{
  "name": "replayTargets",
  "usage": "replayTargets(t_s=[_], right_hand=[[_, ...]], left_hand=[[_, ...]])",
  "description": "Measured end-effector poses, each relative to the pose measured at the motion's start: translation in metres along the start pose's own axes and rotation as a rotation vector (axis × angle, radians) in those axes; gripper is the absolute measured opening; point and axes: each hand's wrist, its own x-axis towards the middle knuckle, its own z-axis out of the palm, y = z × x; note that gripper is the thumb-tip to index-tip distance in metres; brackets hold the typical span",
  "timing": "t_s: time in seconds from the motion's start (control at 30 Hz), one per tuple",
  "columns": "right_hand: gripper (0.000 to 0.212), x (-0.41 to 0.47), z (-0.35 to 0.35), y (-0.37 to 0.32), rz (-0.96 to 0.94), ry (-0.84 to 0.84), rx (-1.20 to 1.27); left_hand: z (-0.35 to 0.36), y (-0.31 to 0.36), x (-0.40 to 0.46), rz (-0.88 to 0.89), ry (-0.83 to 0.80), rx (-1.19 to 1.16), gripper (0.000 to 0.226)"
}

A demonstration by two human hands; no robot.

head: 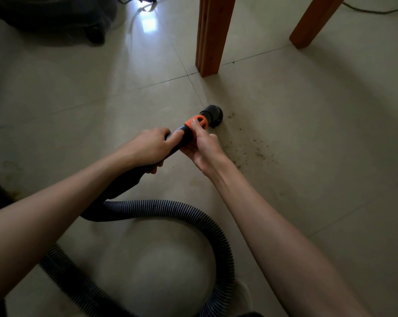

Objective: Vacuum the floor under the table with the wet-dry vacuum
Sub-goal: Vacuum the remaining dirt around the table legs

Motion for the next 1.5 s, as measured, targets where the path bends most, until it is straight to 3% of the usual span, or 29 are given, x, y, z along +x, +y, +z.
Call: replayTargets(t_s=[0.27, 0.83, 1.07, 1.3, 1.5], right_hand=[[0.022, 0.005, -0.007, -0.017, -0.051, -0.003, 0.015], [0.024, 0.023, -0.032, -0.030, -0.025, 0.063, 0.113], [0.048, 0.033, -0.048, -0.032, -0.031, 0.153, 0.158], [0.028, 0.017, -0.027, -0.023, -0.002, 0.058, 0.145], [0.027, -0.003, -0.006, -0.002, 0.066, -0.045, 0.154]], left_hand=[[-0.006, 0.014, 0.012, 0.043, 0.027, 0.013, 0.048], [0.004, 0.043, 0.042, 0.068, -0.072, 0.125, 0.051], [0.013, 0.064, 0.052, 0.096, -0.087, 0.191, 0.052], [0.006, 0.035, 0.036, 0.069, -0.071, 0.140, 0.052], [-0.002, 0.005, 0.004, 0.003, -0.070, 0.071, 0.052]])
